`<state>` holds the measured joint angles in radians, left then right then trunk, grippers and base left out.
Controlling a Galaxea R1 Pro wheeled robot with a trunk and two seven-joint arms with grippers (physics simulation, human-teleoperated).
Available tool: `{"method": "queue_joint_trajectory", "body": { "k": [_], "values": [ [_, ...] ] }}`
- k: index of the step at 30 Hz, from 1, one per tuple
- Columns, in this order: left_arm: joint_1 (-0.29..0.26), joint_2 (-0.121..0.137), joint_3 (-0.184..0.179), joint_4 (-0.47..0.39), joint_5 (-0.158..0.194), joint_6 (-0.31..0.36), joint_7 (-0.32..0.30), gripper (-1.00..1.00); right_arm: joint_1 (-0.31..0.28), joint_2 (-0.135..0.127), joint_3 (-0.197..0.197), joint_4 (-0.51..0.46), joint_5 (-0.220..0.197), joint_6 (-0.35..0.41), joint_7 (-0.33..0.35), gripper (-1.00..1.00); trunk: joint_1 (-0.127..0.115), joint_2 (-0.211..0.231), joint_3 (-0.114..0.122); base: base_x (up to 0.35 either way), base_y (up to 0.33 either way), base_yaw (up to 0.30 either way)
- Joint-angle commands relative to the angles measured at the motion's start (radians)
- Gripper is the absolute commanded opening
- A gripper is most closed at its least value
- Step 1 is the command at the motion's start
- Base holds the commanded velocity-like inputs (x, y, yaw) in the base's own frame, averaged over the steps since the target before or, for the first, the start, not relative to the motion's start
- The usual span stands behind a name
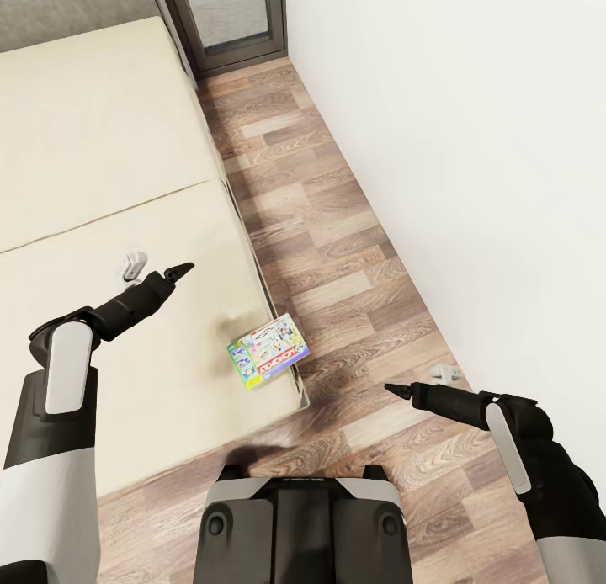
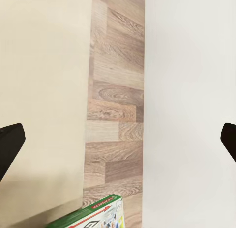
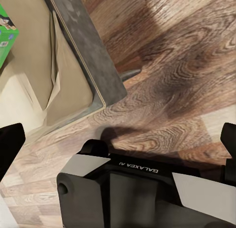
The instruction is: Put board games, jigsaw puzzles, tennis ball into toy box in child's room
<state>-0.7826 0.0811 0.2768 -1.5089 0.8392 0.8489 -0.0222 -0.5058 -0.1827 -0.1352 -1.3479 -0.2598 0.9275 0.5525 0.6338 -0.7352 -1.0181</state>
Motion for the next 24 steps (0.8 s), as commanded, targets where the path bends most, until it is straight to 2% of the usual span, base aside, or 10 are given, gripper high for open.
{"method": "queue_joint_trajectory", "body": {
  "k": [1, 10, 15, 24],
  "values": [
    [-0.001, 0.0, 0.001, 0.0, 0.0, 0.006, -0.002, 1.0, 0.0, 0.0, -0.001, 0.0, 0.003, 0.005, 0.005, 1.0, 0.0, -0.001, -0.001, 0.0, 0.0, 0.0],
    [0.005, -0.005, -0.001, -0.001, -0.001, 0.006, -0.002, 1.0, 0.0, 0.0, -0.002, 0.0, 0.004, 0.005, 0.002, 1.0, 0.0, -0.001, 0.0, 0.0, 0.0, 0.01],
    [0.033, -0.016, -0.006, -0.009, -0.001, 0.007, -0.003, 1.0, 0.0, 0.0, -0.026, 0.0, -0.024, 0.007, 0.03, 1.0, 0.0, -0.001, 0.0, 0.0, 0.0, 0.138],
    [0.069, -0.022, -0.011, -0.013, -0.002, 0.007, -0.003, 1.0, 0.0, 0.0, -0.076, 0.0, -0.061, 0.008, 0.08, 1.0, 0.0, -0.001, 0.0, 0.0, 0.0, 0.142]
  ]
}}
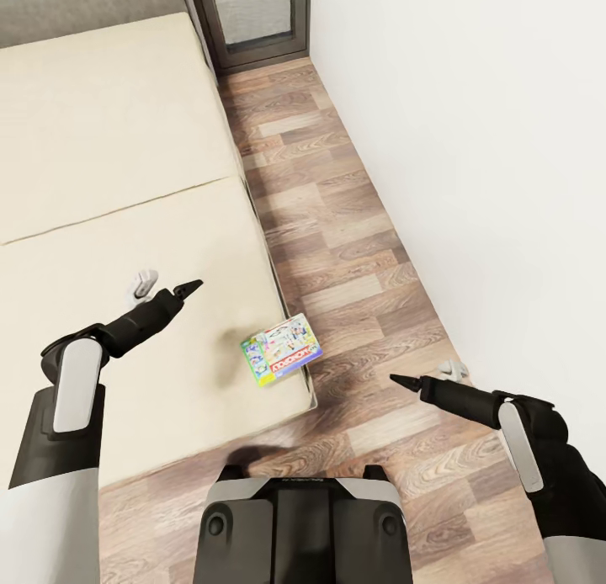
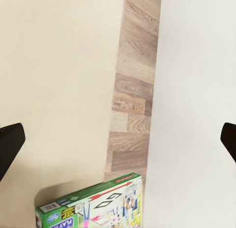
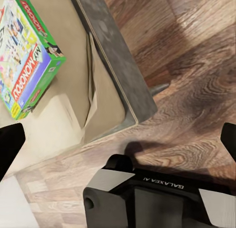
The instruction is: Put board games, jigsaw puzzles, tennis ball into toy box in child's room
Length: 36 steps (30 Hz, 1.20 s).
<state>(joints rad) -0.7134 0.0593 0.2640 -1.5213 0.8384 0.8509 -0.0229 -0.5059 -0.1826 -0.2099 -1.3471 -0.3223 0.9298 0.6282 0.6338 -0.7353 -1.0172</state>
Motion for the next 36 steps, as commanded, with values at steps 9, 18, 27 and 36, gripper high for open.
{"method": "queue_joint_trajectory", "body": {
  "k": [9, 18, 27, 36],
  "values": [
    [0.006, -0.003, -0.006, -0.002, -0.001, 0.006, -0.002, 1.0, 0.0, 0.0, -0.052, 0.0, -0.007, 0.006, 0.055, 1.0, 0.0, -0.001, 0.0, 0.0, 0.0, 0.045],
    [0.007, -0.004, -0.023, -0.002, -0.001, 0.007, -0.002, 1.0, 0.0, 0.0, -0.065, 0.0, -0.012, 0.006, 0.068, 1.0, 0.0, -0.001, 0.0, 0.0, 0.0, 0.013],
    [0.008, -0.004, -0.035, -0.002, -0.001, 0.007, -0.002, 1.0, 0.0, 0.0, -0.072, 0.0, -0.013, 0.005, 0.069, 1.0, 0.0, -0.001, 0.0, 0.0, 0.0, 0.017],
    [0.008, -0.005, -0.053, -0.002, -0.001, 0.008, -0.002, 1.0, 0.0, 0.0, -0.119, 0.0, -0.014, 0.005, 0.07, 1.0, 0.0, -0.001, 0.0, 0.0, 0.0, 0.125]
  ]
}}
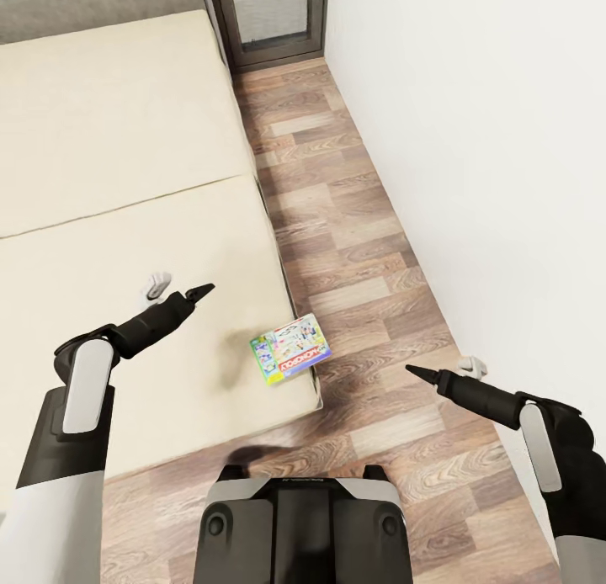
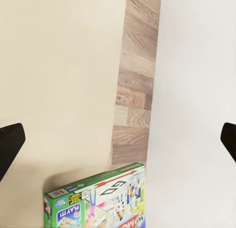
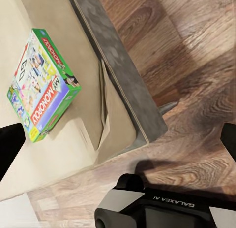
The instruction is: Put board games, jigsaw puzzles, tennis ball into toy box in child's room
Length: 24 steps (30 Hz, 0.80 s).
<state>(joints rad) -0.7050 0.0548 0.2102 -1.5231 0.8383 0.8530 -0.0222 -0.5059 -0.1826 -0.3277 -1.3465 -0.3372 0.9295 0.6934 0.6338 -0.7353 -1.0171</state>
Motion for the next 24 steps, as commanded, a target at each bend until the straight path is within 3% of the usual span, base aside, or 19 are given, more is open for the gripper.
{"method": "queue_joint_trajectory", "body": {
  "k": [1, 11, 24],
  "values": [
    [-0.001, 0.0, -0.006, 0.0, -0.001, 0.006, -0.002, 1.0, 0.0, 0.0, -0.011, 0.0, 0.001, 0.005, 0.004, 1.0, 0.0, -0.001, -0.001, 0.0, 0.0, 0.201],
    [-0.001, -0.001, -0.038, 0.0, -0.001, 0.007, -0.002, 1.0, 0.0, 0.0, -0.037, 0.0, -0.001, 0.005, 0.005, 1.0, 0.0, -0.001, -0.001, 0.0, 0.0, 0.241],
    [-0.001, -0.001, -0.047, 0.0, 0.002, 0.007, -0.002, 1.0, 0.0, 0.0, -0.045, 0.0, -0.003, 0.005, 0.006, 1.0, 0.0, -0.001, -0.001, 0.0, 0.0, 0.275]
  ]
}}
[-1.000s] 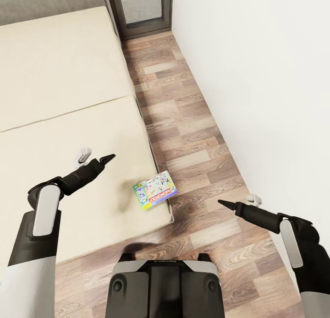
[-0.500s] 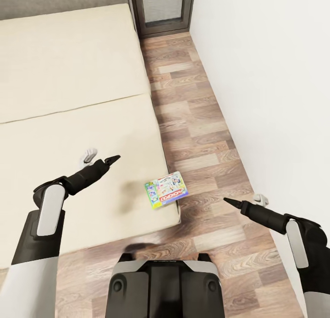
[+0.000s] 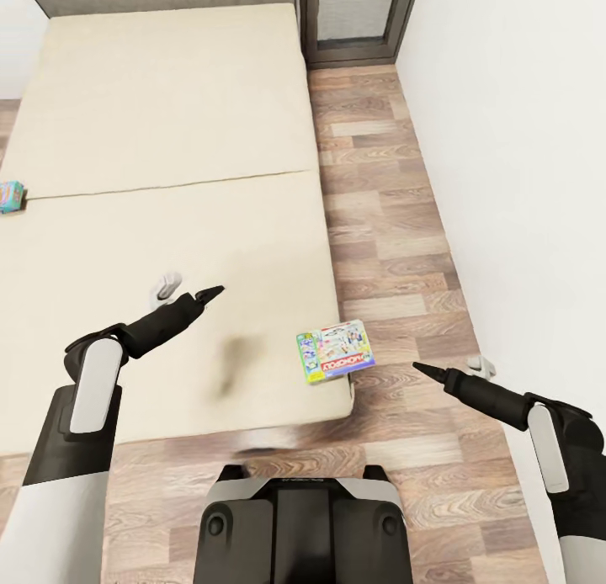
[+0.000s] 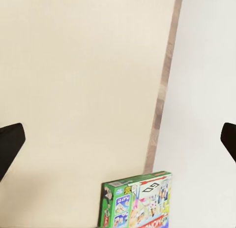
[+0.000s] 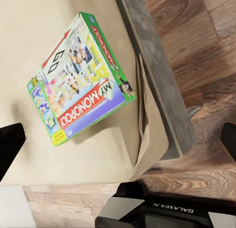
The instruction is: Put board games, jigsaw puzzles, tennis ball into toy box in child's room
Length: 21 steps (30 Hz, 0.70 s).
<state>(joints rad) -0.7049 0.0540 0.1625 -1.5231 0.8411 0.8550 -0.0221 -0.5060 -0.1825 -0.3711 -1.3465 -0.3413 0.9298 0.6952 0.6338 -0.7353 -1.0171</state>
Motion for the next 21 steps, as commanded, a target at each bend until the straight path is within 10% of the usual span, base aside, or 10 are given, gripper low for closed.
{"method": "queue_joint_trajectory", "body": {
  "k": [1, 21],
  "values": [
    [-0.001, 0.0, 0.001, 0.0, -0.001, 0.005, -0.002, 1.0, 0.0, 0.0, -0.002, 0.0, 0.001, 0.005, 0.004, 1.0, 0.0, -0.001, -0.001, 0.0, 0.0, 0.234],
    [-0.001, -0.006, -0.024, 0.0, 0.154, 0.005, -0.001, 1.0, 0.0, -0.014, -0.045, 0.0, -0.047, 0.006, 0.068, 1.0, 0.039, -0.071, -0.032, 0.0, 0.0, 0.067]
  ]
}}
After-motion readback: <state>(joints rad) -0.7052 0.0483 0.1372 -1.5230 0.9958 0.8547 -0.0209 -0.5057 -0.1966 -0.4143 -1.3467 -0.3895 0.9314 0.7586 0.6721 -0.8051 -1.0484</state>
